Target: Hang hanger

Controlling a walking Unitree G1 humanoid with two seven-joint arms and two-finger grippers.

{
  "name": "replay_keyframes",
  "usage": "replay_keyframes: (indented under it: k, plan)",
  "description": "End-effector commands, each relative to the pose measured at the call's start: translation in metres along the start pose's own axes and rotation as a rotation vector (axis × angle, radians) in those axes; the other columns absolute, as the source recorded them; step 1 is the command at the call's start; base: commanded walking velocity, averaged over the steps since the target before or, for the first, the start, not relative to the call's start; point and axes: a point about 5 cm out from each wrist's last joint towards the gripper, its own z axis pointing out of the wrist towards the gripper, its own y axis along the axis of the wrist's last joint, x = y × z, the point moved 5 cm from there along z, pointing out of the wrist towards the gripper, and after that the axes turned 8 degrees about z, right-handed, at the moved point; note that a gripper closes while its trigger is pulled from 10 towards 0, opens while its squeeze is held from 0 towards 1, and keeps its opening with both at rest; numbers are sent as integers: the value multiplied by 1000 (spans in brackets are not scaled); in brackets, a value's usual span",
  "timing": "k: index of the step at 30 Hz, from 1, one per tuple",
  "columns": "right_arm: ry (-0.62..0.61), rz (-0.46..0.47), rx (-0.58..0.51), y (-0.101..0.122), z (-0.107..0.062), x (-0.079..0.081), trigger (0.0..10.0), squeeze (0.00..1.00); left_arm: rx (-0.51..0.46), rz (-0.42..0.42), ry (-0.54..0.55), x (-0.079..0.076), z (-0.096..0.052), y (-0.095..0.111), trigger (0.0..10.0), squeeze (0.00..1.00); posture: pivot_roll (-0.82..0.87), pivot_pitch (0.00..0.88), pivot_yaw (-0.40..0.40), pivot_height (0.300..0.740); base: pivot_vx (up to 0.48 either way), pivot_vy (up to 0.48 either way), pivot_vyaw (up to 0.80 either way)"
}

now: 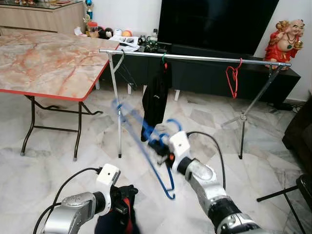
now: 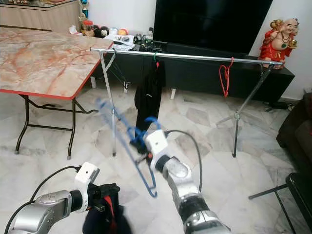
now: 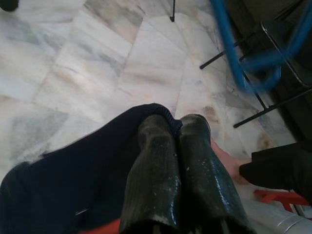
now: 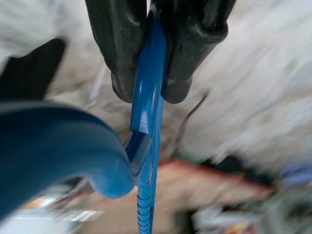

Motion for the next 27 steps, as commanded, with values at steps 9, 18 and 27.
replay_keyframes:
  k: [9,18,27]
  plan:
    - [-584,-100,42,24,-66,-134,0,0,-247,30,481,64,-26,37,2784,0,221,0,-102,740,0,0,0]
    - [-914,-84,402,-77,-180,-183,0,0,-392,63,573,60,-35,59,10000,0,169,0,-45,740,0,0,0]
    - [-999,160,644,-188,-244,-130,10000,0,-530,33,662,62,-54,74,10000,0,174,0,40,740,0,0,0]
